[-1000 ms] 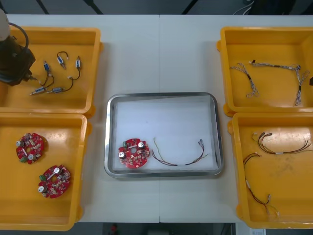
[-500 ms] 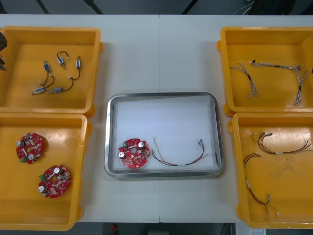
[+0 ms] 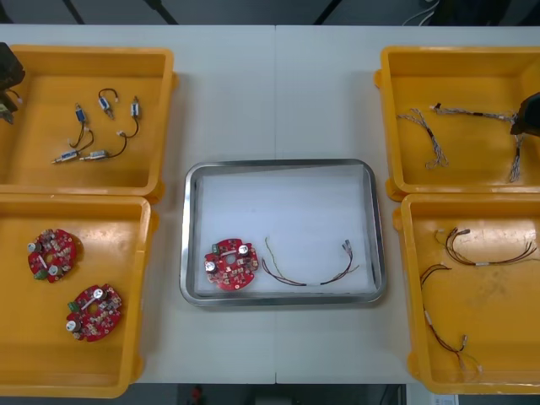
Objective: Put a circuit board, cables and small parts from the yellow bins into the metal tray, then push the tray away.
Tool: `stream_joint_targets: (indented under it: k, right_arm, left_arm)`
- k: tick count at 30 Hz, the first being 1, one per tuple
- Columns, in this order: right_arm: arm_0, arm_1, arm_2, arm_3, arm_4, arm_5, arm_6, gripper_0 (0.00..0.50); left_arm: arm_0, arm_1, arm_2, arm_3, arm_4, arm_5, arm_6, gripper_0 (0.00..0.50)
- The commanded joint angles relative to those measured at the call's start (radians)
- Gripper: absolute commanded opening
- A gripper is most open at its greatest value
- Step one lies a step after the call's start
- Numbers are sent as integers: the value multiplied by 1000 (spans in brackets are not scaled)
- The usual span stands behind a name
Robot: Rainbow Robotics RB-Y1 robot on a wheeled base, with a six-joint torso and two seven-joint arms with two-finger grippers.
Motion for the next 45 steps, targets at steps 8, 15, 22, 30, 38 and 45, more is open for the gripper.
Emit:
stream_joint_targets:
  k: [8,15,22,30,38,45]
  right_arm:
    - [-47,34,14,79,6,-53,84,500]
    - [-47,50,12,122,0,-87,100,500]
    - [-42,62,14,125,-5,-90,101,500]
    - [-25,74,14,125,-19,-90,103,500]
    - [-16,77,14,125,-43,-90,110,493]
    - [1,77,14,125,-57,-89,113,204]
  left_arm:
    - [127,-115,165,-304,-153,119,272,0]
    - [127,-300,205,-352,-277,215,297,0]
    - [127,-492,231,-381,-403,228,338,0]
    - [141,-641,237,-428,-421,228,384,0]
    - [289,-702,235,-632,-495,228,421,0]
    - [324,-745,166,-649,-621,228,427,0]
